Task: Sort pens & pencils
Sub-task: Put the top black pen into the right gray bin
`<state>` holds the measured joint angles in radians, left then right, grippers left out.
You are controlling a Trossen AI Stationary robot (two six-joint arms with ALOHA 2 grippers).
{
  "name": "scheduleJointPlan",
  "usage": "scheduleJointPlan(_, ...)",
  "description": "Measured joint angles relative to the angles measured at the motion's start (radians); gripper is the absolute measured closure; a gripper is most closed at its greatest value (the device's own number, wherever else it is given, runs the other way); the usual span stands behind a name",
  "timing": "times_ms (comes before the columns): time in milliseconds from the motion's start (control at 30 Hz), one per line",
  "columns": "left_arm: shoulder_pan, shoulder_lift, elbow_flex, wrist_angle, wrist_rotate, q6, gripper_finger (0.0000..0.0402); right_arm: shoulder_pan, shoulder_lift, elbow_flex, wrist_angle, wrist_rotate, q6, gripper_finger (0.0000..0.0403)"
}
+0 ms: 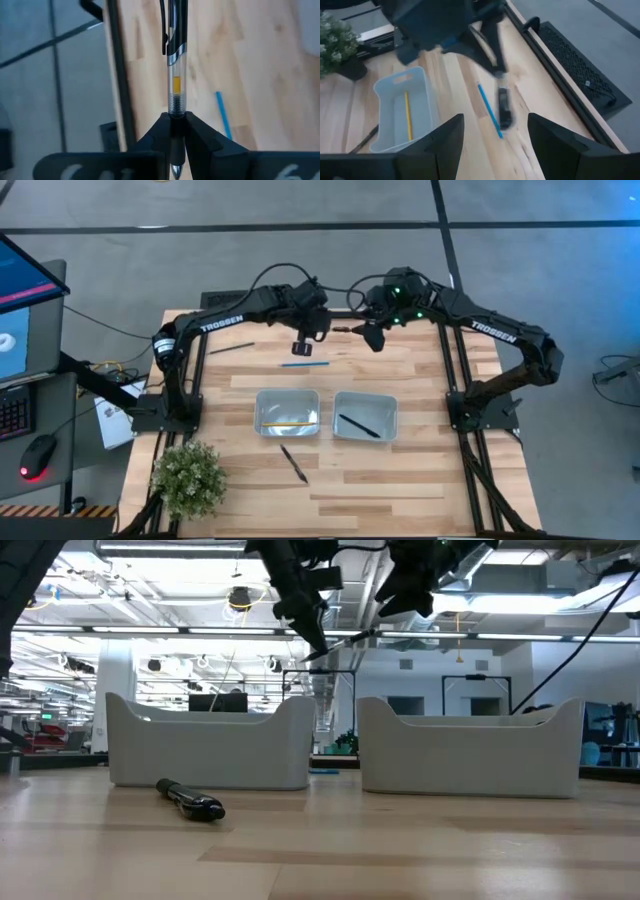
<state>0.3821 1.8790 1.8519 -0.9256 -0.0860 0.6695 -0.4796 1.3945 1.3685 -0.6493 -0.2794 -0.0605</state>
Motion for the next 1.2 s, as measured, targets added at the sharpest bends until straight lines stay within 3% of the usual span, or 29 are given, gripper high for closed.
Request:
scheduleJointPlan(433,-0.048,0.0,0.001,0.064,-0.008,0.002,0.0379,0.049,0.0,0.0,-0.008,0.053,0.01,0.0163)
scheduleJointPlan(633,-0.063,0.0,0.001,0.084,-0.091,0.006,0.0379,0.052,0.0,0.0,-0.018,0.061,0.053,0.0163)
scheduleJointPlan(800,-0.077,0.002,0.001,0.114,-0.096,0.003,0.0379,0.053,0.002,0.0,-0.035,0.124,0.061,0.0163)
scheduleJointPlan(1200,-0.104,0.003,0.001,0.162,-0.196,0.048,0.0379,0.054,0.002,0.0,-0.048,0.124,0.08,0.0163)
